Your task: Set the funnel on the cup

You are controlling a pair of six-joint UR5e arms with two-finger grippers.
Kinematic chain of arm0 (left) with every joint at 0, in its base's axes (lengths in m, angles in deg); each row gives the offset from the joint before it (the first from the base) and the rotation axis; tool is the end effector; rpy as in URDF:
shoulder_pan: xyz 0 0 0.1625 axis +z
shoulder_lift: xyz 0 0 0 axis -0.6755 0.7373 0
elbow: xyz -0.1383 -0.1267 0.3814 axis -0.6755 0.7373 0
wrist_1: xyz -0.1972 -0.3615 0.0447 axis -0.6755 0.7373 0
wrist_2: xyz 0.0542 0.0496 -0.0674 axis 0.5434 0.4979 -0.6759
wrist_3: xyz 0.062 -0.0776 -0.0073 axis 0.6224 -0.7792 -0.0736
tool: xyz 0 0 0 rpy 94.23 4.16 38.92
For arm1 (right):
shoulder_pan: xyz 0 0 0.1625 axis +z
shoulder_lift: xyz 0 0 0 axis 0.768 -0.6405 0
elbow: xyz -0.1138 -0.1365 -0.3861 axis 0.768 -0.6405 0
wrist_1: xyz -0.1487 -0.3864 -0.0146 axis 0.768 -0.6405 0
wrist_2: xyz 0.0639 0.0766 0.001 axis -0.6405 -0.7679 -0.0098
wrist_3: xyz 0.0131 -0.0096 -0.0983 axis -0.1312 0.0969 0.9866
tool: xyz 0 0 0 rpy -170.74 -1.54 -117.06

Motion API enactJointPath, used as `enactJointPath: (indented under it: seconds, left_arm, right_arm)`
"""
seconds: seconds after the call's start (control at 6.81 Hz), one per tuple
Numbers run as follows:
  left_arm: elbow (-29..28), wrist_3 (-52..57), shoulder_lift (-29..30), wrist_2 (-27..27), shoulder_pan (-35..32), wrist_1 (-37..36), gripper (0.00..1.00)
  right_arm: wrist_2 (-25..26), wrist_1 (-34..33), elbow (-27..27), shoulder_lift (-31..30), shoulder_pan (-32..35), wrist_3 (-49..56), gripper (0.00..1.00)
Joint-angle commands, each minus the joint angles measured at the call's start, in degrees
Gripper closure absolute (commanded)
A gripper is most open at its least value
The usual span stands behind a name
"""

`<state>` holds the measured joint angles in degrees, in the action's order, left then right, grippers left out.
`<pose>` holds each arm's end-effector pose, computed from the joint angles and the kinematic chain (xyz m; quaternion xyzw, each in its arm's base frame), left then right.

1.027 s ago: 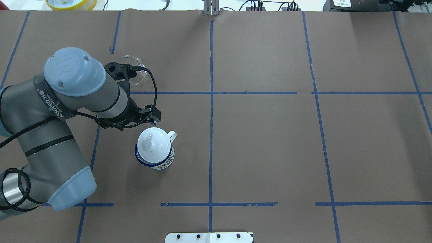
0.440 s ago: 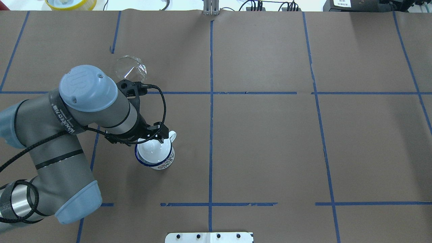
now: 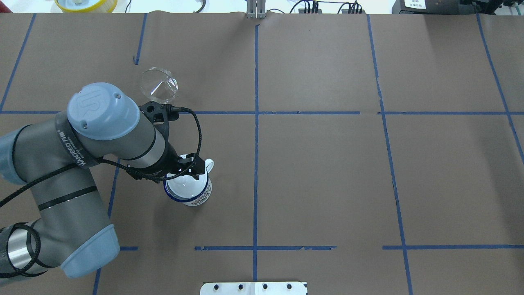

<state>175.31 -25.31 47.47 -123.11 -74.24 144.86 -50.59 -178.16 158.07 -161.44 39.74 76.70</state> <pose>0.4145 -0.3594 0.2412 -0.0407 0.4625 -0.0429 0.8847 0.0670 -0.4452 0.6701 -0.0093 -0.3520 0.0052 0.9359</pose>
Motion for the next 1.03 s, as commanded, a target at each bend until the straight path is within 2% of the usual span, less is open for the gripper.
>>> enactJointPath:
  seconds: [0.0, 0.59, 0.88]
  left_arm:
    - [1.05, -12.44, -6.31, -0.04, -0.07, 13.34, 0.00]
    - [-0.26, -17.23, -4.06, 0.49, 0.28, 14.28, 0.03]
    - [-2.29, -17.06, -3.00, 0.49, 0.19, 14.28, 0.15]
  right_arm:
    - [0.00, 0.00, 0.00, 0.00, 0.00, 0.00, 0.00]
    - [0.00, 0.00, 0.00, 0.00, 0.00, 0.00, 0.00]
    - [0.00, 0.00, 0.00, 0.00, 0.00, 0.00, 0.00]
